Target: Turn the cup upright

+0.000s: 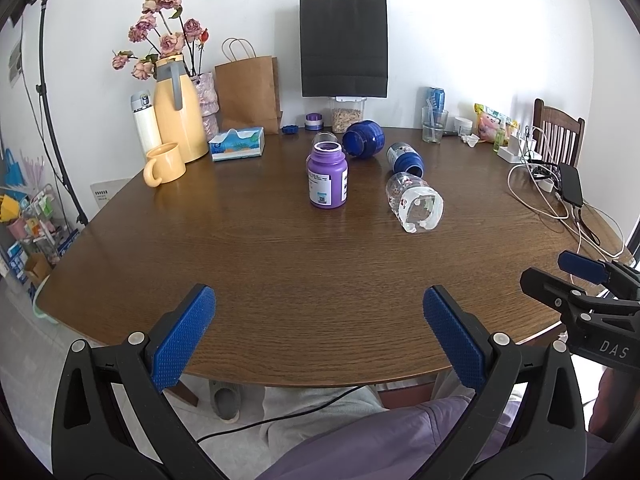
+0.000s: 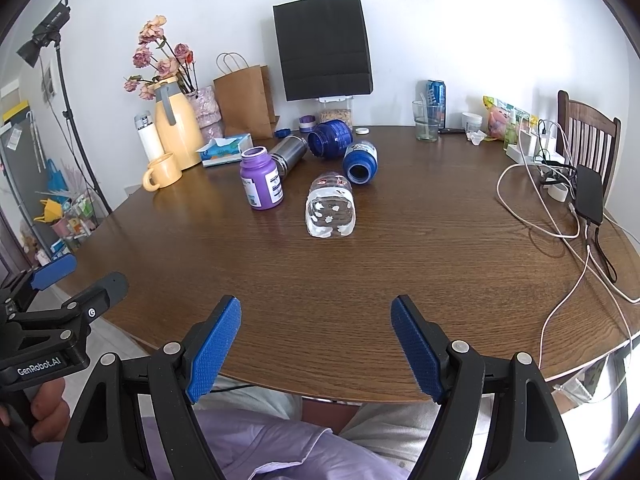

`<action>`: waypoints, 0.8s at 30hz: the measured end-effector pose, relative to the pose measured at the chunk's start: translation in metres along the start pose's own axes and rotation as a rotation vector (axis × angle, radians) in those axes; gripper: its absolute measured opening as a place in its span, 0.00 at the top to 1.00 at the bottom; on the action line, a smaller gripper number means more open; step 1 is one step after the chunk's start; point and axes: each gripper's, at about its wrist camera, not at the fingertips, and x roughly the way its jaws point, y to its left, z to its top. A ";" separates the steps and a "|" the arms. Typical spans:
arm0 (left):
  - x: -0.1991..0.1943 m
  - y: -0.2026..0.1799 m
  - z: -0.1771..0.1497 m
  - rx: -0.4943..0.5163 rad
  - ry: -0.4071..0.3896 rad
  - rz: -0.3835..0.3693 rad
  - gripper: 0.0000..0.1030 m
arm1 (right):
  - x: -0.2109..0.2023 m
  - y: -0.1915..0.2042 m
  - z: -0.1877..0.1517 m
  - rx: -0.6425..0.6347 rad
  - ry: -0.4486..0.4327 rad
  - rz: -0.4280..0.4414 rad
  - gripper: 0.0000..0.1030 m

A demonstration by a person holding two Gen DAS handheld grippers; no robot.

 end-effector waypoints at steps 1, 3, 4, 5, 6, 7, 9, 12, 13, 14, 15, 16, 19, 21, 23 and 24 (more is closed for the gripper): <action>0.000 0.000 0.000 0.000 0.001 0.000 0.00 | 0.000 0.000 0.000 -0.001 -0.001 0.000 0.21; 0.000 0.000 0.000 -0.001 0.003 0.000 0.00 | 0.000 -0.001 0.001 -0.001 0.001 0.001 0.21; 0.000 0.000 0.000 -0.001 0.002 0.000 0.00 | 0.000 -0.002 0.002 -0.002 0.001 0.003 0.21; 0.000 0.000 0.000 -0.001 0.003 0.001 0.00 | 0.000 -0.002 0.002 -0.002 0.001 0.003 0.21; 0.000 0.000 0.000 -0.001 0.003 0.001 0.00 | 0.000 -0.002 0.002 -0.003 0.001 0.003 0.21; 0.000 -0.001 0.000 -0.001 0.004 0.001 0.00 | 0.000 -0.002 0.002 -0.002 0.001 0.003 0.21; 0.000 0.000 0.000 -0.001 0.006 -0.001 0.00 | 0.000 -0.002 0.002 -0.001 0.001 0.003 0.21; -0.001 0.000 0.000 -0.002 0.008 -0.001 0.00 | 0.000 -0.001 0.002 -0.001 0.003 0.003 0.21; -0.001 0.000 -0.001 -0.002 0.007 -0.001 0.00 | 0.000 -0.002 0.002 -0.001 0.003 0.003 0.21; 0.000 0.000 0.000 -0.002 0.008 -0.001 0.00 | 0.000 -0.002 0.002 -0.001 0.003 0.003 0.21; 0.000 0.000 0.000 -0.002 0.009 -0.001 0.00 | 0.000 -0.002 0.001 -0.001 0.003 0.003 0.21; 0.000 0.000 0.000 -0.002 0.010 -0.002 0.00 | 0.001 -0.002 0.002 -0.001 0.003 0.003 0.21; 0.000 0.000 0.000 -0.002 0.011 -0.002 0.00 | 0.001 -0.002 0.001 -0.001 0.003 0.004 0.21; 0.000 0.000 0.000 -0.002 0.010 -0.002 0.00 | 0.001 -0.002 0.001 -0.001 0.004 0.004 0.21; 0.000 0.000 0.000 -0.002 0.011 -0.002 0.00 | 0.001 -0.002 0.001 0.000 0.004 0.004 0.21; 0.000 0.000 0.000 -0.003 0.012 -0.002 0.00 | 0.001 -0.001 0.000 -0.001 0.005 0.004 0.21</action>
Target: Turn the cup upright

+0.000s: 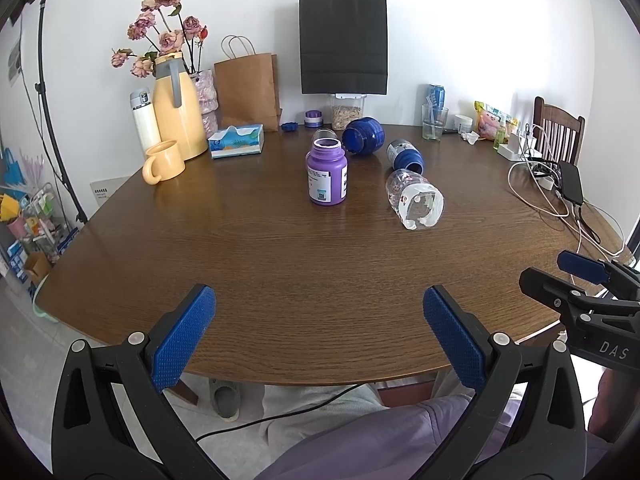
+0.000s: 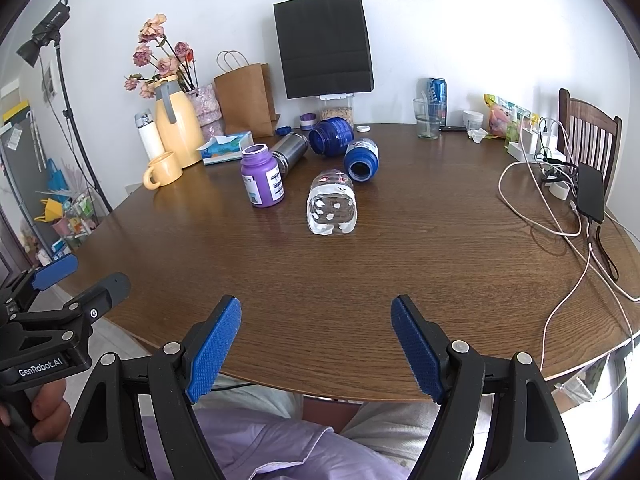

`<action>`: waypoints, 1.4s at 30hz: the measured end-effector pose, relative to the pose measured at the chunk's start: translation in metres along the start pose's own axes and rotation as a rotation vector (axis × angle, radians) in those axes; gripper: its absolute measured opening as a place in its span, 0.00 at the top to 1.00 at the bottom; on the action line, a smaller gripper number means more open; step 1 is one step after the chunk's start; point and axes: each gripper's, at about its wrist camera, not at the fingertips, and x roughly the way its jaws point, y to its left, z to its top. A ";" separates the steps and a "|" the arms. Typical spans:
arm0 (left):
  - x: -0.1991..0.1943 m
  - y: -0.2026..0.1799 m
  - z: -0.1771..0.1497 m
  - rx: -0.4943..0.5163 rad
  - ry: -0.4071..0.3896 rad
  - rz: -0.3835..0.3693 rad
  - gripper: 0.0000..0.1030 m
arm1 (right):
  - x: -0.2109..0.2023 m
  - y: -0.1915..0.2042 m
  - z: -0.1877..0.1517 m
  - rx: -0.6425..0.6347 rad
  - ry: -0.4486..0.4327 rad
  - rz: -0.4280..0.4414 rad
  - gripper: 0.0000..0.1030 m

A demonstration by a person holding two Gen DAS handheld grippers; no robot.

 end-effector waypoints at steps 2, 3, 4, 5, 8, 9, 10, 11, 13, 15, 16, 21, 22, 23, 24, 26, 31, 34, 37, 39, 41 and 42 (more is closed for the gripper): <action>0.001 0.000 -0.001 0.000 0.002 0.000 0.00 | 0.000 0.000 0.000 0.000 0.000 0.000 0.21; 0.001 0.000 -0.001 0.000 0.002 0.000 0.00 | 0.000 0.000 0.000 0.000 -0.001 0.000 0.21; 0.001 0.000 -0.001 -0.001 0.002 0.000 0.00 | 0.000 0.000 0.000 0.000 0.000 0.000 0.21; 0.001 0.000 -0.001 0.000 0.002 0.000 0.00 | 0.000 0.000 0.000 0.000 0.000 0.000 0.21; 0.001 0.000 0.000 0.000 0.003 0.000 0.00 | 0.000 0.000 0.000 0.000 0.001 0.000 0.21; 0.001 0.000 -0.001 0.000 0.003 0.000 0.00 | 0.000 0.000 0.000 0.000 0.000 -0.001 0.21; 0.001 0.000 -0.001 0.000 0.003 0.000 0.00 | 0.000 0.000 0.000 0.000 0.000 0.000 0.21; 0.001 0.000 -0.001 0.000 0.004 0.000 0.00 | 0.000 0.000 0.000 0.000 0.000 0.000 0.21; 0.001 0.000 -0.001 0.000 0.003 -0.001 0.00 | 0.000 0.001 0.000 0.000 0.000 -0.001 0.21; 0.001 0.000 -0.001 0.000 0.004 0.000 0.00 | 0.000 0.001 0.000 0.000 0.000 0.000 0.21; 0.001 0.000 -0.001 0.000 0.004 -0.001 0.00 | 0.000 0.000 0.000 0.000 0.001 0.000 0.21; 0.002 -0.001 -0.001 0.001 0.005 0.000 0.00 | 0.000 0.001 0.000 0.000 0.000 -0.001 0.21; 0.002 -0.001 -0.002 0.000 0.005 0.000 0.00 | 0.000 0.001 0.000 0.001 0.000 -0.001 0.21; 0.002 0.000 -0.002 0.000 0.005 0.000 0.00 | 0.000 0.001 0.000 0.000 0.000 0.000 0.21; 0.002 -0.001 -0.001 0.000 0.006 0.000 0.00 | 0.000 0.000 0.000 0.000 0.001 0.000 0.21; 0.002 -0.001 -0.001 0.000 0.005 0.000 0.00 | 0.000 0.000 0.000 0.000 0.002 0.000 0.21; 0.002 -0.001 -0.001 0.000 0.006 0.000 0.00 | 0.000 0.000 0.000 0.001 0.001 0.000 0.21; 0.002 -0.001 -0.001 0.000 0.006 0.000 0.00 | 0.000 0.000 0.000 0.000 0.001 0.000 0.21; 0.002 0.000 -0.001 0.000 0.006 0.000 0.00 | 0.000 0.000 0.000 0.000 0.001 0.000 0.21; 0.003 -0.001 -0.002 0.000 0.007 -0.001 0.00 | 0.000 0.000 0.000 0.001 0.002 0.000 0.21; 0.003 -0.001 -0.002 0.000 0.007 0.000 0.00 | 0.001 0.001 -0.001 0.000 0.002 0.000 0.21; 0.003 -0.001 -0.002 0.000 0.006 -0.001 0.00 | 0.001 0.001 -0.001 0.000 0.003 0.001 0.21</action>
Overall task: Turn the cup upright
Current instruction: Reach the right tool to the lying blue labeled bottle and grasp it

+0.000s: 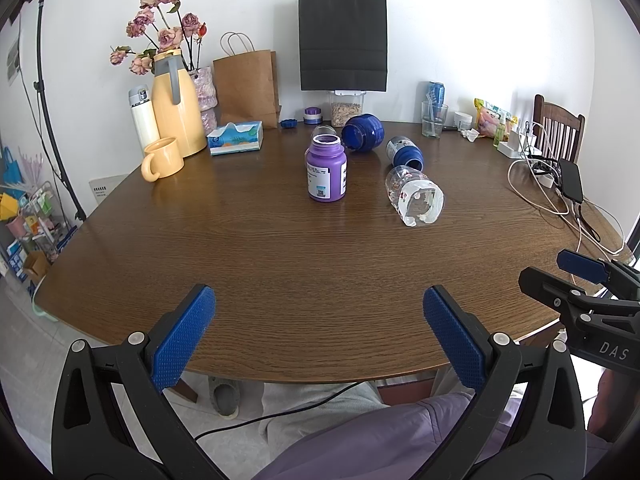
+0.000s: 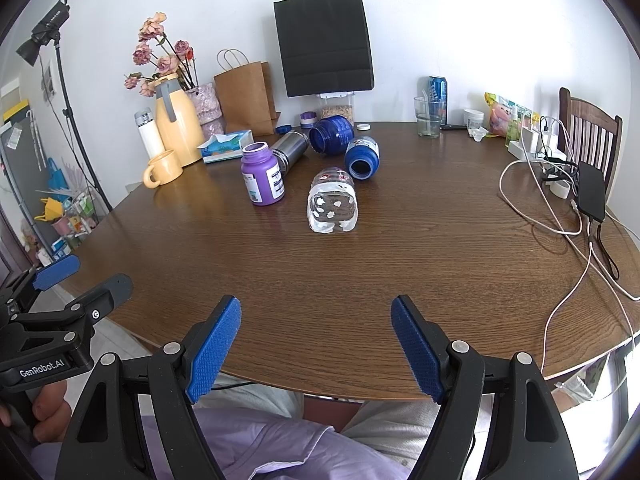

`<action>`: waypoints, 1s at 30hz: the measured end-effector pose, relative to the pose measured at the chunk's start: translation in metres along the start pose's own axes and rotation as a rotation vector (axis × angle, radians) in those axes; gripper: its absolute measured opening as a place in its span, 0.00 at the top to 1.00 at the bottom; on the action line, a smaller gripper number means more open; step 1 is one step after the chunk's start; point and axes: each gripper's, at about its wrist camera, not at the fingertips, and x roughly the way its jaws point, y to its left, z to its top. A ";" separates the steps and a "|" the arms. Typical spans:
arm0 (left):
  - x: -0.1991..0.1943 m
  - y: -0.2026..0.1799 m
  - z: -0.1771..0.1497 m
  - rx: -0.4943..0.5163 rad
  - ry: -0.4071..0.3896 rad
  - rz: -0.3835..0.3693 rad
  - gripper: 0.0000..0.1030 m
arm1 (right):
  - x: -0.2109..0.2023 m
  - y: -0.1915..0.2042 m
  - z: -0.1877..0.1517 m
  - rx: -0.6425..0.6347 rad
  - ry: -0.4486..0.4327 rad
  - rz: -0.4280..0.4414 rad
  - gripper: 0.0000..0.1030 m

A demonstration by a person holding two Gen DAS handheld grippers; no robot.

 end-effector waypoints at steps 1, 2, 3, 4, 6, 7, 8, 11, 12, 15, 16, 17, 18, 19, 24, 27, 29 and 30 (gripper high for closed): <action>0.000 0.000 0.000 0.000 0.000 -0.001 0.00 | 0.000 0.000 0.000 -0.001 0.000 0.000 0.21; 0.001 0.000 0.000 0.000 0.000 0.001 0.00 | 0.000 0.000 0.000 -0.001 0.000 0.000 0.21; 0.000 0.000 0.000 0.001 -0.006 0.001 0.00 | 0.002 0.000 0.001 -0.002 0.000 0.002 0.21; 0.002 -0.001 0.000 0.004 -0.014 0.000 0.00 | 0.003 -0.001 0.004 -0.004 -0.005 0.011 0.21; 0.010 -0.002 0.009 0.003 -0.022 -0.012 0.00 | 0.010 -0.004 0.012 -0.009 -0.011 0.026 0.21; 0.015 -0.002 0.015 0.000 -0.027 -0.015 0.00 | 0.016 -0.008 0.018 -0.008 -0.007 0.025 0.21; 0.020 -0.002 0.022 0.001 -0.034 -0.008 0.00 | 0.021 -0.010 0.022 -0.007 -0.004 0.030 0.21; 0.041 -0.008 0.048 0.019 -0.053 0.012 0.00 | 0.043 -0.019 0.045 -0.012 0.015 0.068 0.21; 0.051 -0.011 0.060 0.024 -0.055 0.010 0.00 | 0.052 -0.022 0.055 -0.012 0.023 0.078 0.21; 0.079 -0.015 0.102 0.030 -0.031 -0.016 0.00 | 0.081 -0.030 0.084 -0.008 0.059 0.114 0.21; 0.087 -0.015 0.113 0.033 -0.021 -0.030 0.00 | 0.091 -0.034 0.094 -0.004 0.074 0.123 0.21; 0.098 -0.016 0.128 0.028 -0.009 -0.028 0.00 | 0.101 -0.037 0.104 0.001 0.088 0.127 0.21; 0.107 -0.017 0.138 0.024 0.000 -0.029 0.00 | 0.112 -0.041 0.114 0.001 0.099 0.134 0.21; 0.118 -0.018 0.150 0.022 0.011 -0.036 0.00 | 0.124 -0.045 0.125 0.004 0.110 0.140 0.21; 0.179 -0.027 0.200 0.032 0.075 -0.030 0.00 | 0.184 -0.062 0.160 0.020 0.190 0.136 0.21; 0.217 -0.040 0.222 0.073 0.118 -0.050 0.00 | 0.221 -0.073 0.175 0.039 0.249 0.133 0.21; 0.247 -0.052 0.236 0.114 0.157 -0.039 0.00 | 0.242 -0.079 0.183 0.050 0.278 0.141 0.21; 0.261 -0.058 0.242 0.128 0.179 -0.030 0.00 | 0.252 -0.081 0.187 0.053 0.291 0.136 0.21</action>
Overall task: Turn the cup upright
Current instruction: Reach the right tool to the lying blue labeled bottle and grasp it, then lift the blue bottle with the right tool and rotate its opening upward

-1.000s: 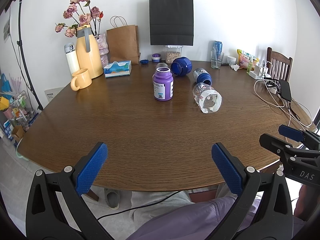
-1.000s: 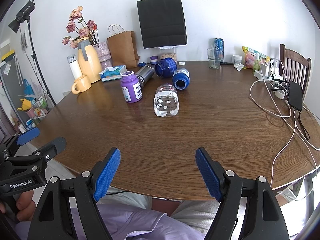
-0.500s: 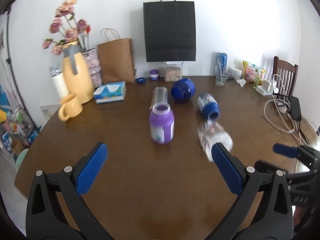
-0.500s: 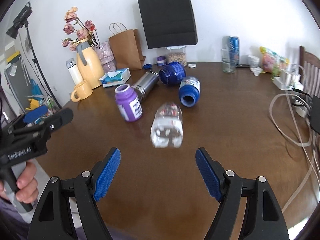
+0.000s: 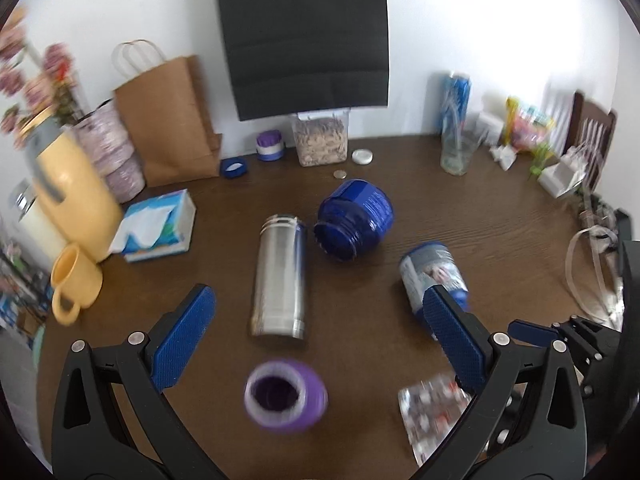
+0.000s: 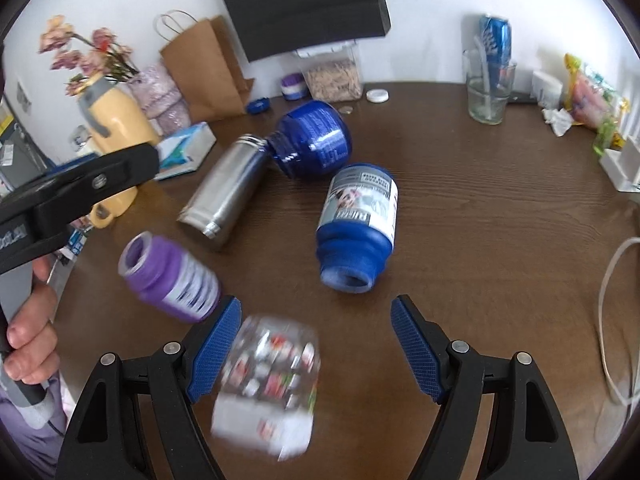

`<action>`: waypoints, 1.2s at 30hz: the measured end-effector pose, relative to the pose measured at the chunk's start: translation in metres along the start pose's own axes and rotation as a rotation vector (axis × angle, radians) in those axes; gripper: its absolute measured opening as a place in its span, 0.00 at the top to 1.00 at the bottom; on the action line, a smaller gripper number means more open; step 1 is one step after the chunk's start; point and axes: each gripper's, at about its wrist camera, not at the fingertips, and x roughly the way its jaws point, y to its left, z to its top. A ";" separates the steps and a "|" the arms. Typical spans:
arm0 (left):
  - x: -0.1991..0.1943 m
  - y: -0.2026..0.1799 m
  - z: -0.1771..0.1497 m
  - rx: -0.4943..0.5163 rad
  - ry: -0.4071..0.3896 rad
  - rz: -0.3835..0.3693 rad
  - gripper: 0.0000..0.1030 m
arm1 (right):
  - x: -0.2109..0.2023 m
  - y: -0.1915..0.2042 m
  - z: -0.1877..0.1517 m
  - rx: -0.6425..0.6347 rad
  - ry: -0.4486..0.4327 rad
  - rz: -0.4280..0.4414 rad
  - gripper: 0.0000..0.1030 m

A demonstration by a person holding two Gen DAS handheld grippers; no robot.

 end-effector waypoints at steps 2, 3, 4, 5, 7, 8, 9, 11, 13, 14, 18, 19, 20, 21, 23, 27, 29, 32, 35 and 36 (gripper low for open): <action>0.024 -0.009 0.018 0.030 0.047 -0.005 0.00 | 0.015 -0.004 0.011 0.004 0.014 -0.009 0.21; 0.036 -0.014 0.029 0.047 0.071 -0.018 0.00 | 0.021 -0.006 0.016 0.006 0.022 -0.011 0.21; 0.043 -0.018 0.035 0.056 0.082 -0.025 0.00 | 0.027 -0.007 0.021 0.009 0.026 -0.013 0.21; 0.052 -0.022 0.045 0.069 0.088 -0.036 0.00 | 0.033 -0.008 0.026 0.014 0.029 -0.015 0.21; 0.066 -0.029 0.057 0.099 0.086 -0.054 0.00 | 0.041 -0.008 0.032 0.012 0.028 -0.022 0.21; 0.074 -0.031 0.062 0.111 0.077 -0.055 0.00 | 0.046 -0.008 0.035 0.009 0.028 -0.028 0.21; 0.082 -0.033 0.064 0.124 0.065 -0.058 0.00 | 0.051 -0.009 0.037 0.005 0.030 -0.034 0.21; 0.098 -0.032 0.065 0.131 0.042 -0.061 0.00 | 0.060 -0.012 0.039 0.011 0.035 -0.045 0.21; 0.116 -0.029 0.061 0.132 0.034 -0.048 0.00 | 0.070 -0.017 0.038 0.020 0.044 -0.039 0.21; 0.123 -0.028 0.058 0.136 0.037 -0.046 0.00 | 0.075 -0.018 0.037 0.021 0.051 -0.036 0.21; 0.115 -0.020 0.056 0.112 0.013 -0.095 0.00 | 0.089 -0.027 0.036 0.044 0.063 -0.015 0.32; 0.108 -0.017 0.053 0.100 -0.010 -0.089 0.00 | 0.091 -0.028 0.036 0.048 0.064 -0.007 0.32; 0.104 -0.017 0.050 0.096 -0.019 -0.082 0.00 | 0.090 -0.028 0.036 0.048 0.063 -0.005 0.32; 0.099 -0.015 0.046 0.094 -0.029 -0.077 0.00 | 0.090 -0.026 0.036 0.036 0.065 -0.012 0.33; 0.086 -0.012 0.037 0.086 -0.068 -0.054 0.00 | 0.087 -0.022 0.036 0.007 0.055 -0.018 0.33; 0.057 0.007 0.015 0.015 -0.130 -0.022 0.00 | 0.074 -0.012 0.041 -0.044 0.029 -0.027 0.33; 0.039 0.019 0.005 -0.037 -0.190 -0.007 0.00 | 0.068 -0.005 0.042 -0.061 0.019 -0.025 0.33; 0.017 0.036 -0.011 -0.111 -0.248 -0.006 0.00 | 0.065 0.003 0.041 -0.074 0.013 -0.019 0.34; -0.011 0.049 -0.027 -0.172 -0.360 0.053 0.00 | 0.063 0.010 0.037 -0.086 0.015 -0.025 0.34; -0.015 0.052 -0.031 -0.184 -0.355 0.065 0.00 | 0.063 0.013 0.035 -0.088 0.021 -0.021 0.34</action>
